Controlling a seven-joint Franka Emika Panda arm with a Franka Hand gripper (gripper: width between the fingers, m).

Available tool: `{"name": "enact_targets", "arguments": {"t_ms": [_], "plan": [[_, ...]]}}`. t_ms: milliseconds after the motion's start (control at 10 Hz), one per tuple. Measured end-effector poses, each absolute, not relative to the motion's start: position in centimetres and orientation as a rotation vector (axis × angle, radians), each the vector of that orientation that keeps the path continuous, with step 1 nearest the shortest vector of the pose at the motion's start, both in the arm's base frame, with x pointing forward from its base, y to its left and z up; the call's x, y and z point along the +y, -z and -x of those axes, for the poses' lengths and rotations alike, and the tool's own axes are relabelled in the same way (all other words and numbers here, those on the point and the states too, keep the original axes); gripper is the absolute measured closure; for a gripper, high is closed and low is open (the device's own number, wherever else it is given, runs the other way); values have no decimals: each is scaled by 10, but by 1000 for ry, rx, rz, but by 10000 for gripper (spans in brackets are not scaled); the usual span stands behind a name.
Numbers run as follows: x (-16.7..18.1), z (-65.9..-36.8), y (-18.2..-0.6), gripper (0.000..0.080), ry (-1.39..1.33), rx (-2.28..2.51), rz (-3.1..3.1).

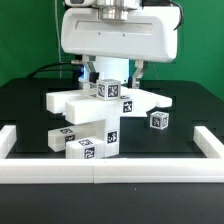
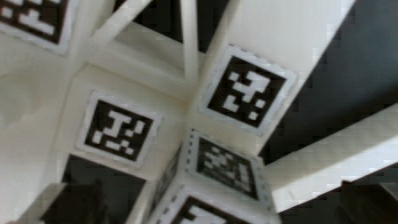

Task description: Assemble chair

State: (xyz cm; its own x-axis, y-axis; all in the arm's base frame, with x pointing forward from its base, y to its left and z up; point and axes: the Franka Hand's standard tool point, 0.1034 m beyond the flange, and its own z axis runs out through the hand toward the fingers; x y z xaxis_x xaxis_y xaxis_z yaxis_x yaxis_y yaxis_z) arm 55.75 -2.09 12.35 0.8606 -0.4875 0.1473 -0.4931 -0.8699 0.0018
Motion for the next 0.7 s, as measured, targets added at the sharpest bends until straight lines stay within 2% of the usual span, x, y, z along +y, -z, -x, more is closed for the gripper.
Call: {"name": "enact_targets", "arguments": {"t_ms": [300, 700], "plan": [[-23, -557, -123, 151, -212, -471, -3040], [-28, -559, -125, 151, -199, 221, -3036]]}}
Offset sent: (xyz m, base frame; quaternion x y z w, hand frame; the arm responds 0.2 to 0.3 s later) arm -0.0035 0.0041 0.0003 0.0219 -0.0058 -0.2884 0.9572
